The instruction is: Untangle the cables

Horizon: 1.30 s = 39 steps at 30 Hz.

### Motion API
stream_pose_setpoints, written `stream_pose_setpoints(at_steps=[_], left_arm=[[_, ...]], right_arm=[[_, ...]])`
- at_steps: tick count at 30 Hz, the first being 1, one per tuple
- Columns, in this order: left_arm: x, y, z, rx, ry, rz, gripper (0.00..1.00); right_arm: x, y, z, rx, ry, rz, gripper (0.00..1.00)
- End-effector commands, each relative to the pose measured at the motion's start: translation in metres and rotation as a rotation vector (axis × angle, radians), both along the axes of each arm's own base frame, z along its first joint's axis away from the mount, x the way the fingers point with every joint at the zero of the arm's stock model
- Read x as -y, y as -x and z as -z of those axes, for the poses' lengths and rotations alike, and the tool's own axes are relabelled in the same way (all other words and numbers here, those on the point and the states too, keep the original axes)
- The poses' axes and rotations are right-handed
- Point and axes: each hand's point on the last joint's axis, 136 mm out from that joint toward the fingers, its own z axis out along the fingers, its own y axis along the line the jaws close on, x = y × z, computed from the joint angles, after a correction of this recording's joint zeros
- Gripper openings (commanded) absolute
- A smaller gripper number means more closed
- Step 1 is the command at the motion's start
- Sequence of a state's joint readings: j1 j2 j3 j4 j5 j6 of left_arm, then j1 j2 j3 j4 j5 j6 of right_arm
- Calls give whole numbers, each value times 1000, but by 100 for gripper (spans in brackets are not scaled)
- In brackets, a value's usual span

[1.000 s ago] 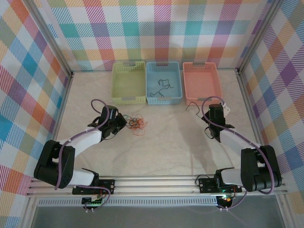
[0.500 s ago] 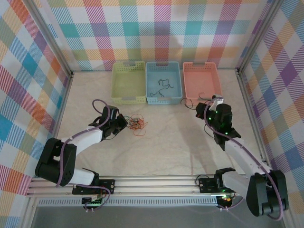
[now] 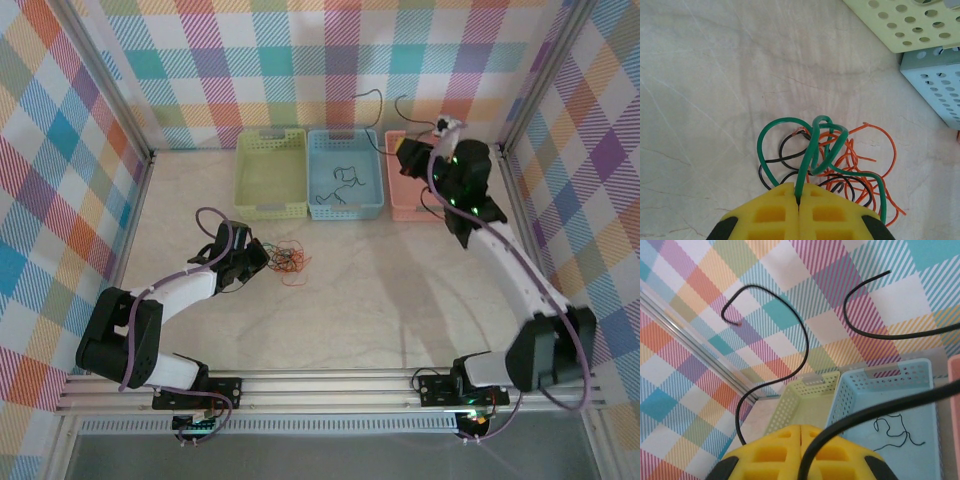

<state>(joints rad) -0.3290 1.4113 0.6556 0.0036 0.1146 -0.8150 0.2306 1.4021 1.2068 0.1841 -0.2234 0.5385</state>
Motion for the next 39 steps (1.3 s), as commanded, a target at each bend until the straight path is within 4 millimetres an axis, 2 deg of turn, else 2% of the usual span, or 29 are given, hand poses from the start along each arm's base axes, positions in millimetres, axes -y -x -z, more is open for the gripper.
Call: stream_pose_setpoints(at_steps=[1, 6, 9, 11, 13, 16, 18, 21, 25, 26, 31, 35, 37, 38, 39], left_arm=[[6, -6, -8, 28, -1, 27, 0], [6, -6, -8, 28, -6, 32, 0], [7, -6, -8, 27, -6, 34, 0], [7, -6, -8, 26, -7, 34, 0], [7, -6, -8, 25, -7, 35, 0], [8, -7, -8, 23, -5, 40, 0], [8, -7, -7, 21, -5, 42, 0], [10, -7, -8, 24, -4, 49, 0], [13, -7, -10, 31, 1, 63, 0], [14, -7, -10, 31, 2, 68, 0], [26, -7, -12, 47, 34, 107, 0], [37, -6, -16, 60, 42, 146, 0], [38, -6, -17, 66, 40, 152, 0], [39, -6, -19, 72, 41, 157, 0], [39, -6, -19, 74, 39, 159, 0]], right_arm=[[-26, -37, 36, -130, -8, -87, 1], [-62, -97, 87, -268, -39, -162, 3], [-90, -119, 126, -375, -33, -229, 3], [-105, -124, 150, -446, -24, -259, 3], [-110, -128, 175, -512, -5, -245, 6], [-110, -129, 205, -592, -6, -219, 25], [-108, -126, 216, -615, 1, -213, 34], [-102, -118, 209, -605, 36, -207, 44], [-93, -89, 169, -492, 108, -223, 46], [-89, -77, 166, -473, 128, -224, 46], [-78, -14, 124, -282, 155, -259, 52], [-70, 36, 99, -100, 107, -307, 68], [-63, 56, 97, -41, 116, -308, 75], [-60, 64, 93, 4, 122, -309, 82], [-54, 69, 91, 43, 126, -284, 99]])
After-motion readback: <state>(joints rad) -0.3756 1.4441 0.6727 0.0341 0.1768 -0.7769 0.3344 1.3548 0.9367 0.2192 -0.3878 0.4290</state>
